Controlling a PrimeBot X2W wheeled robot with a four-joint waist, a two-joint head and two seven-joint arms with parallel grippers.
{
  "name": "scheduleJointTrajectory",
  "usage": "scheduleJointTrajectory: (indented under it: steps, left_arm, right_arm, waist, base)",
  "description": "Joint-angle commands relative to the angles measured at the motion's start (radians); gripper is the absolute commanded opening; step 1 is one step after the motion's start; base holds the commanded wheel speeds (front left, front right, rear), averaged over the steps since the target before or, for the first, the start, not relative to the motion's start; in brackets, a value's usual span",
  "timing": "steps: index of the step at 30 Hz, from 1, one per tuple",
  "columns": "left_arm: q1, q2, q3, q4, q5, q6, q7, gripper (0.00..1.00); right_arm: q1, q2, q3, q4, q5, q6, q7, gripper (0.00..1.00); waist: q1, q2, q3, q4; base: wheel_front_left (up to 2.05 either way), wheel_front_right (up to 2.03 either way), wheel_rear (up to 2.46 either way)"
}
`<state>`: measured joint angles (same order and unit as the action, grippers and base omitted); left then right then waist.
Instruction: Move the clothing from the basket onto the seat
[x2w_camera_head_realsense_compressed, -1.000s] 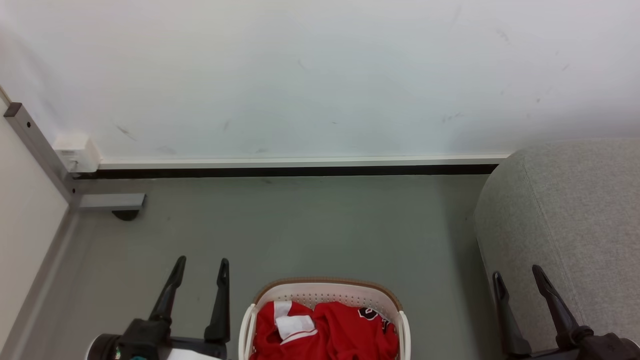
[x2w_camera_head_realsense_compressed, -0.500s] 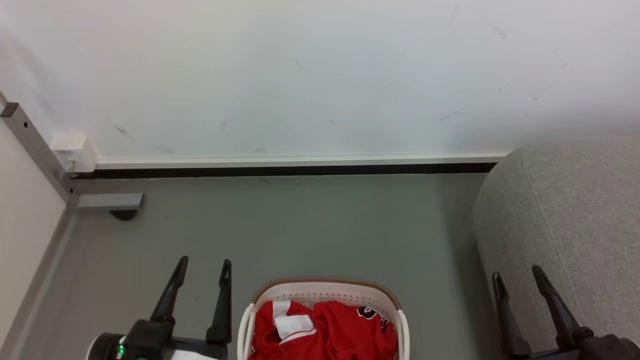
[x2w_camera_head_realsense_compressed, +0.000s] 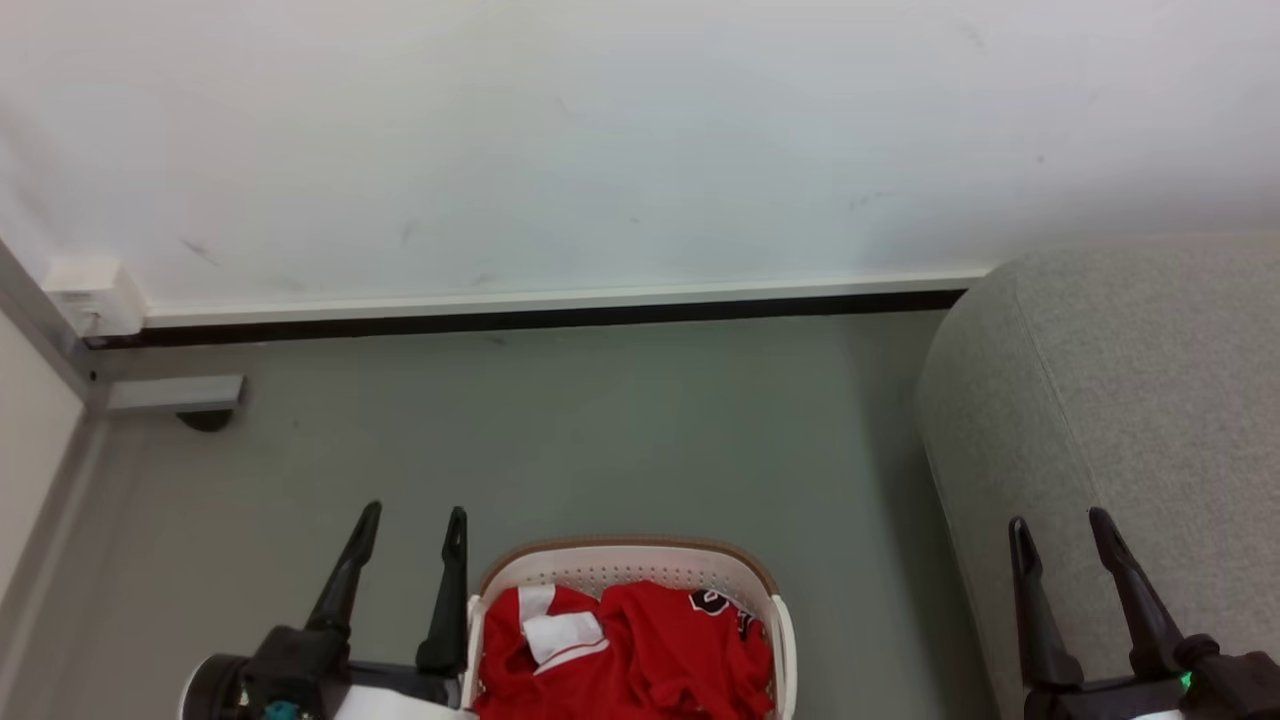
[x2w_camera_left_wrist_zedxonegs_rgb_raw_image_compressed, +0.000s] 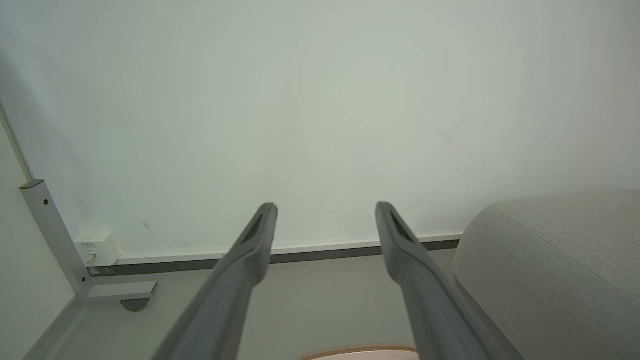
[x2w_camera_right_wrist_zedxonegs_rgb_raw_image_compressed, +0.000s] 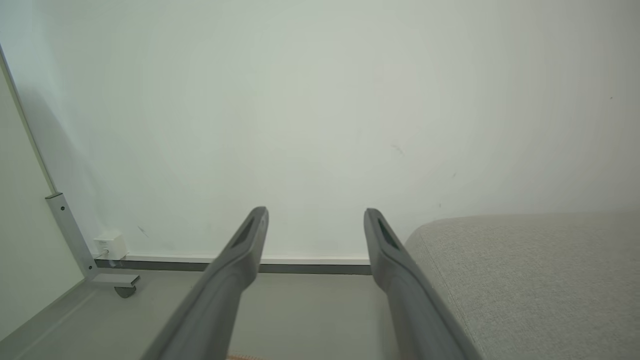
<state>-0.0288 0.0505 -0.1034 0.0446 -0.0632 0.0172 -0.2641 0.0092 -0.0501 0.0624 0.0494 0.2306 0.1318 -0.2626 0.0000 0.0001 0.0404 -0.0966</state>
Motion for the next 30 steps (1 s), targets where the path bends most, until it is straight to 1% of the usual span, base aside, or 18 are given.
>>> scheduleJointTrajectory:
  steps: [1, 3, 6, 10, 15, 18, 22, 26, 27, 30]
  left_arm:
    - [-0.016, 0.003, 0.000, 0.006, -0.003, -0.004, -0.001, 1.00]
    - [-0.034, 0.003, -0.005, 0.024, -0.009, -0.009, -0.001, 1.00]
    - [-0.072, 0.003, -0.018, 0.066, -0.011, -0.029, -0.001, 1.00]
    - [-0.142, 0.007, -0.021, 0.131, -0.012, -0.052, -0.001, 1.00]
    - [-0.251, 0.028, -0.040, 0.288, 0.004, -0.076, 0.017, 1.00]
    - [-0.320, 0.042, -0.057, 0.389, -0.006, -0.100, 0.073, 1.00]
    - [-0.418, 0.075, -0.087, 0.512, 0.011, -0.119, 0.175, 1.00]
    - [-0.493, 0.102, -0.118, 0.637, 0.009, -0.134, 0.271, 1.00]
    - [-0.493, 0.102, -0.118, 0.637, 0.009, -0.134, 0.271, 1.00]
    - [-0.541, 0.125, -0.140, 0.717, 0.001, -0.141, 0.317, 1.00]
  right_arm:
    - [-0.012, -0.001, -0.001, -0.009, 0.005, -0.002, -0.003, 1.00]
    - [-0.028, -0.006, -0.003, -0.014, 0.009, -0.002, -0.003, 1.00]
    - [-0.054, -0.010, 0.003, -0.026, 0.016, -0.002, -0.002, 1.00]
    - [-0.107, -0.017, 0.014, -0.051, 0.023, -0.002, -0.002, 1.00]
    - [-0.171, -0.016, 0.009, -0.073, 0.037, -0.002, -0.002, 1.00]
    - [-0.207, -0.014, 0.006, -0.087, 0.044, -0.002, -0.002, 1.00]
    - [-0.258, -0.008, -0.001, -0.104, 0.056, -0.002, -0.002, 1.00]
    - [-0.291, -0.004, -0.006, -0.104, 0.068, -0.002, -0.002, 1.00]
    - [-0.291, -0.004, -0.006, -0.104, 0.068, -0.002, -0.002, 1.00]
    - [-0.311, -0.001, -0.004, -0.103, 0.075, -0.002, -0.002, 1.00]
  waist:
    - [0.0000, -0.0001, 0.023, -0.018]
    - [0.0000, -0.0001, 0.047, -0.034]
    - [0.0000, -0.0001, 0.096, -0.059]
    - [0.0000, -0.0001, 0.180, -0.097]
    - [0.0000, -0.0001, 0.281, -0.135]
    - [0.0000, -0.0001, 0.345, -0.155]
    - [0.0000, -0.0001, 0.426, -0.178]
    - [0.0000, -0.0001, 0.479, -0.201]
    - [0.0000, -0.0001, 0.479, -0.201]
    - [0.0000, -0.0001, 0.515, -0.224]
  base:
    - [0.00, 0.00, 0.00]
    - [0.00, 0.00, 0.00]
    - [0.00, 0.00, 0.00]
    - [0.00, 0.00, 0.00]
    - [0.00, 0.00, 0.00]
    - [0.00, 0.00, 0.00]
    - [0.00, 0.00, 0.00]
    - [0.00, 0.00, 0.00]
    - [0.00, 0.00, 0.00]
    - [0.00, 0.00, 0.00]
